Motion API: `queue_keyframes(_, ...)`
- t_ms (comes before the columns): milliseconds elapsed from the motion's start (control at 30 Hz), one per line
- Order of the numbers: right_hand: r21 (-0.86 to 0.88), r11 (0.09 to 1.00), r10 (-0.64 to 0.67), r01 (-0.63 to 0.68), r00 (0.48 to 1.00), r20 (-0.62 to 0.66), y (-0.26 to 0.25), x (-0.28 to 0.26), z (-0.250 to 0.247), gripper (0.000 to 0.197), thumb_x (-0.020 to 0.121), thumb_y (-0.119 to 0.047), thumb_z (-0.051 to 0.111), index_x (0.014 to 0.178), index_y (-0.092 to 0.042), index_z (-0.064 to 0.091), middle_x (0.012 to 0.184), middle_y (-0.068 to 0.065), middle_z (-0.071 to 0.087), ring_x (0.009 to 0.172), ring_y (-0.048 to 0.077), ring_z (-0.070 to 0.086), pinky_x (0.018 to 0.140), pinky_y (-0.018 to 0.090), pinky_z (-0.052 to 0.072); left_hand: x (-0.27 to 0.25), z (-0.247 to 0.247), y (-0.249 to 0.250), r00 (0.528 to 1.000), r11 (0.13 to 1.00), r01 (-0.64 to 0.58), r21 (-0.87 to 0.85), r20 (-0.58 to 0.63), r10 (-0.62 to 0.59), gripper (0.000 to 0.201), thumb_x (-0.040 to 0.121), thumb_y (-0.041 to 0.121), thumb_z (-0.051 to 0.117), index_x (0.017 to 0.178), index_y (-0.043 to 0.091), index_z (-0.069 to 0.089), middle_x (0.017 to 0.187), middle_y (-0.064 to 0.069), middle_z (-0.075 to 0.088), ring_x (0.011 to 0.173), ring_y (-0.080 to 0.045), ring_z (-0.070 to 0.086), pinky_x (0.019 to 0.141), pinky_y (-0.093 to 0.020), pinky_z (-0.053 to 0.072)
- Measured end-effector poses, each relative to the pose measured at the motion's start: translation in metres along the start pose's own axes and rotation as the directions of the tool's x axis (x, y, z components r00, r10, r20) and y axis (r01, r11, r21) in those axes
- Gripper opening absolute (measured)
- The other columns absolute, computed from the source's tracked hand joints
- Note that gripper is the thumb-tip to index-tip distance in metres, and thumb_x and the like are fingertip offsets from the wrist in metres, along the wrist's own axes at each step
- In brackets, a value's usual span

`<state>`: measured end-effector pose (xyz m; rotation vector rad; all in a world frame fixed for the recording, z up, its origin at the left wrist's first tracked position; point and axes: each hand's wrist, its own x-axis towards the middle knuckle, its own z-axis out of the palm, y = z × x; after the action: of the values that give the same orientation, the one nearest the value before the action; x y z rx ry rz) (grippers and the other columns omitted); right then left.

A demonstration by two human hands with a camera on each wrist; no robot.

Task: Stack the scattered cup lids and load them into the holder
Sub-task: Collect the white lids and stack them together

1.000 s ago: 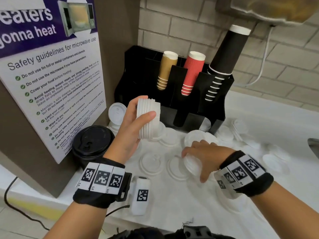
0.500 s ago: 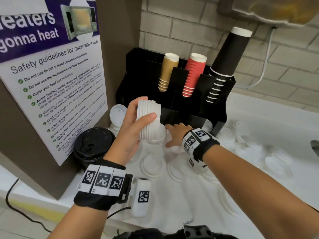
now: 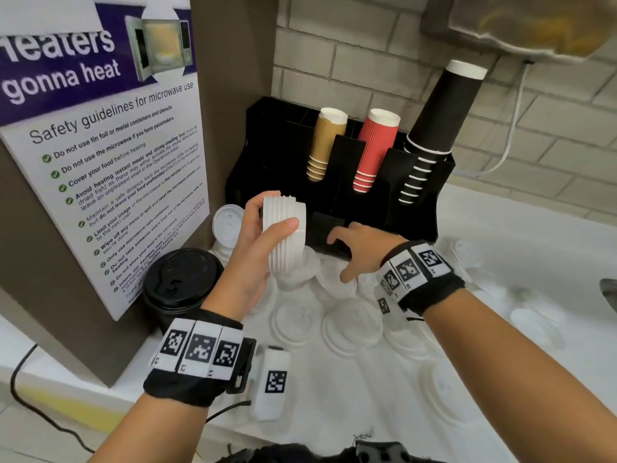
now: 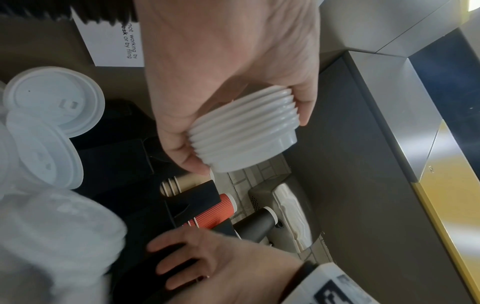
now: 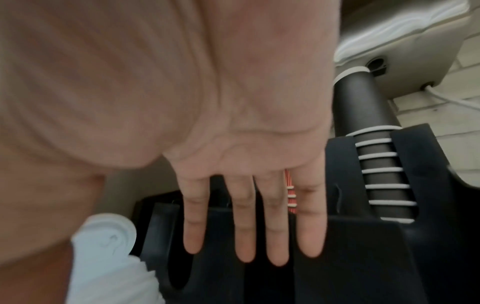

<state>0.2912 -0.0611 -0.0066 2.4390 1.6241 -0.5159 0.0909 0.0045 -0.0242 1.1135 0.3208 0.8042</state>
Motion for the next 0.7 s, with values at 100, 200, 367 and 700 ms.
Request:
queue_keyframes(100,-0.109,0.994,0.039,-0.022,0.987,0.154,-0.003,0.003,0.012,0.093,0.072,-0.038,0.08,0.147,-0.03,0.026,0.137,0.006,0.04,0.125,0.027,0.042,0.097,0.041,0.046,-0.001,0.002,0.0,1.0,1.0,0.0,0.013,0.013,0.0,0.051,0.074,0.03,0.062,0.122,0.037,0.048,0.116,0.006,0.056,0.098,-0.006,0.06,0.07,-0.019,0.051)
queue_keyframes(200,-0.134,0.991,0.058,-0.027,0.972,0.23,-0.004,0.012,0.022,0.096,0.073,-0.045,0.078,0.15,-0.03,0.021,0.144,0.006,0.039,0.133,0.027,0.038,0.1,0.039,0.041,-0.002,0.002,0.0,1.0,1.0,-0.002,0.018,0.026,0.001,0.049,0.074,0.03,0.062,0.121,0.038,0.049,0.114,0.008,0.056,0.093,-0.002,0.061,0.069,-0.018,0.051)
queue_keyframes(367,-0.212,0.977,0.056,0.0,0.965,0.256,-0.009,0.028,0.03,0.085,0.08,-0.043,0.072,0.149,-0.032,0.023,0.132,0.009,0.049,0.121,0.028,0.046,0.082,0.031,0.04,-0.003,0.001,0.0,0.999,1.0,0.007,0.021,0.042,-0.008,0.061,0.061,0.041,0.072,0.119,0.04,0.05,0.113,0.008,0.057,0.095,-0.003,0.062,0.07,-0.019,0.051)
queue_keyframes(700,-0.206,0.979,0.041,0.008,0.971,0.234,-0.003,0.028,0.037,0.08,0.073,-0.043,0.071,0.142,-0.036,0.031,0.106,-0.001,0.041,0.095,0.021,0.045,0.071,0.034,0.044,-0.005,0.001,-0.001,0.998,1.0,0.016,0.021,0.057,-0.017,0.064,0.059,0.045,0.071,0.12,0.04,0.051,0.113,0.008,0.059,0.094,-0.003,0.063,0.069,-0.019,0.051)
